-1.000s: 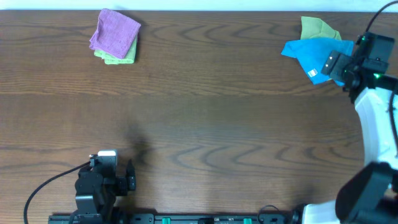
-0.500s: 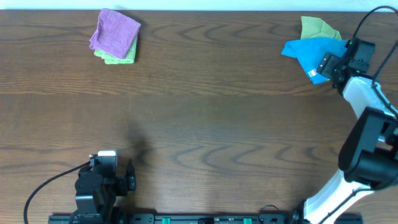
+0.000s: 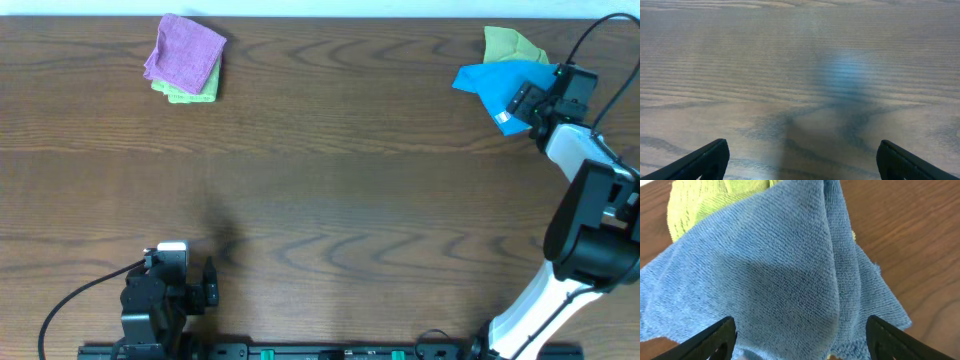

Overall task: Fold the cloth
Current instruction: 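Reach the right gripper to the blue cloth at top right and grasp it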

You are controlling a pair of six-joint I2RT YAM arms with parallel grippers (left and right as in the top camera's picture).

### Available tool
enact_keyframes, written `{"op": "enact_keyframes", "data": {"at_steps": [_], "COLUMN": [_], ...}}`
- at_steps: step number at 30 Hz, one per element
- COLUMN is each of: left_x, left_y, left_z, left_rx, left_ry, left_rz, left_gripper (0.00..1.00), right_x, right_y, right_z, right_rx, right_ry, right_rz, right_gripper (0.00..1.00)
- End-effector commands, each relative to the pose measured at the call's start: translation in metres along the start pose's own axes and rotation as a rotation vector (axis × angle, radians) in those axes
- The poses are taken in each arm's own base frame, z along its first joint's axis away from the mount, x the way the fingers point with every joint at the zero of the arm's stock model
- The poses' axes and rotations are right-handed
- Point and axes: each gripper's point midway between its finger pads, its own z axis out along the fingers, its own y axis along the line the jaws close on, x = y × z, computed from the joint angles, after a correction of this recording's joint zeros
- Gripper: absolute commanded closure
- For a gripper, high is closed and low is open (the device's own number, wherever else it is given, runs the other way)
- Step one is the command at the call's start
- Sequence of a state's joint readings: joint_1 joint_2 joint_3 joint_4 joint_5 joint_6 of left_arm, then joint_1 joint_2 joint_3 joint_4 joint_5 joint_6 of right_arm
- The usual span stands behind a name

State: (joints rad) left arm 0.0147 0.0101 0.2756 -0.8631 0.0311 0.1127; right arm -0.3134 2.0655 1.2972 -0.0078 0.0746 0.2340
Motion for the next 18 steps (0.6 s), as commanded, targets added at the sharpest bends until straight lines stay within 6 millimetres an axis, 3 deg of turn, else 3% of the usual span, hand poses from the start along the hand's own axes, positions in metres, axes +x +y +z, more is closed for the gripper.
{"op": "enact_keyframes", "data": {"at_steps": [1,3,5,10,14,18], "left_x": [0.017,0.017,0.017,0.017,0.017,0.017], "left_y": [0.001,0.001,0.001,0.001,0.001,0.001], "left_z": [0.002,0.002,0.002,0.002,0.002,0.002], "left_rx": [-0.004,-0.005,-0.004,-0.005,-0.005,-0.005], "left_ry": [0.06,0.06,0.06,0.06,0.06,0.06], "left_rz": [0.049,0.049,0.049,0.049,0.049,0.049], "left_gripper": [0.05,0.05,0.05,0.05,0.05,0.05], "right_x": [-0.005,-0.005,-0.003,-0.004,-0.002,-0.006], "right_y": [-0.006,-0.005,-0.006,-0.003,0.001,0.012], "right_z": [0.007,0.01,0.012,0.013,0.013,0.003], "right_rx": [-0.001,-0.014,-0.017,-0.033,-0.053,-0.108], "right_ry": [-0.013,-0.016,-0.016,-0.018,-0.008,0.0], "right_rz": [0.044,0.047,0.062,0.066,0.065,0.059], "right_gripper": [0.19,0.19,0.26,0.73,0.98,0.99]}}
